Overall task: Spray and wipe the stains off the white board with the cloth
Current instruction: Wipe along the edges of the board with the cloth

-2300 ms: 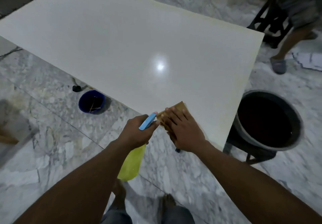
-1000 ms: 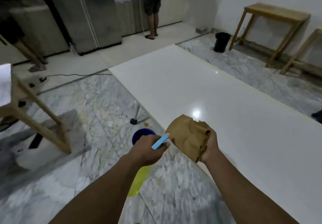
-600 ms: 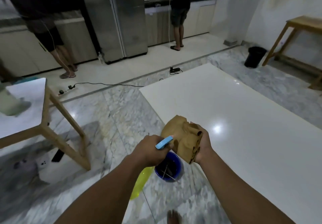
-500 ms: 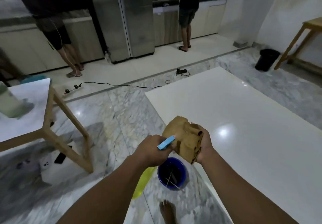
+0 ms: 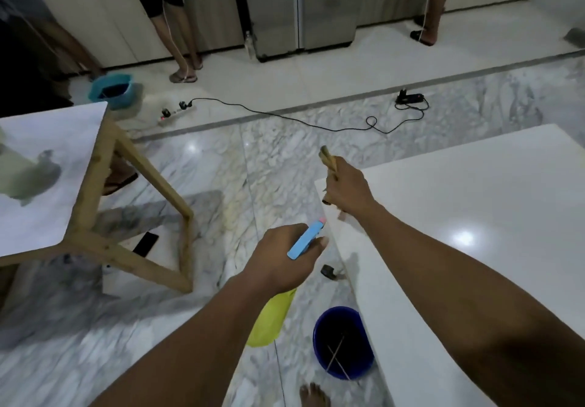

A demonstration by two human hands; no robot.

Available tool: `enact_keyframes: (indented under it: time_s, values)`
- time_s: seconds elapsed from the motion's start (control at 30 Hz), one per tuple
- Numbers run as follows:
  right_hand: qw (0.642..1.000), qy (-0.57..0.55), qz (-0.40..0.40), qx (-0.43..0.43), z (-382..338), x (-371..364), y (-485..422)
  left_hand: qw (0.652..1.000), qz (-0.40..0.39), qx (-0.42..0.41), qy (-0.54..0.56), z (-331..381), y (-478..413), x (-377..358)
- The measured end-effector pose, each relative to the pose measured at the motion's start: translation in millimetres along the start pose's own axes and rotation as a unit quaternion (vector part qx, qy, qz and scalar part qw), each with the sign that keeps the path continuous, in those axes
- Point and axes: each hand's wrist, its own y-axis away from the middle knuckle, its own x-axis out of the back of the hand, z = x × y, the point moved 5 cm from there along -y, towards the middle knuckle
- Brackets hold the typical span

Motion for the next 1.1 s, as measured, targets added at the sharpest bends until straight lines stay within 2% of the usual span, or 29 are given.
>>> enact_keyframes:
  time_s: [0.07, 0.13, 0.23, 0.33, 0.43, 0.7, 0.9, 1.1]
  values:
    - [0.981, 0.169, -0.040, 0.087, 19.5, -46.5, -18.7, 1.000, 0.006, 0.013, 0.002, -18.7, -12.4, -1.5]
    - [0.932, 0.335, -0.015, 0.134, 38.8, -76.4, -21.8, 1.000, 0.004, 0.025, 0.006, -33.1, -19.2, -3.2]
    - [0.917, 0.373, 0.001, 0.142, 40.9, -83.5, -21.6, 0.999, -0.003, 0.047, 0.007, -50.7, -25.4, -6.5]
    - [0.895, 0.426, -0.019, 0.133, 43.7, -87.0, -18.2, 0.998, -0.013, 0.061, 0.006, -56.2, -22.6, -12.0]
    - [0.894, 0.437, -0.045, 0.090, 46.2, -89.3, -12.8, 0.998, -0.021, 0.052, -0.001, -51.1, -15.3, -17.5]
    - [0.900, 0.426, -0.049, 0.079, 66.3, -86.7, 73.2, 0.999, -0.020, 0.006, -0.025, -32.8, 18.6, -29.0]
    - [0.904, 0.418, -0.028, 0.083, 86.0, -74.2, 175.1, 0.999, -0.031, -0.023, -0.027, -35.2, 95.8, -54.7]
    - [0.912, 0.405, 0.009, 0.072, 110.7, -64.2, 308.0, 0.997, -0.052, -0.034, -0.043, -49.9, 213.7, -83.5]
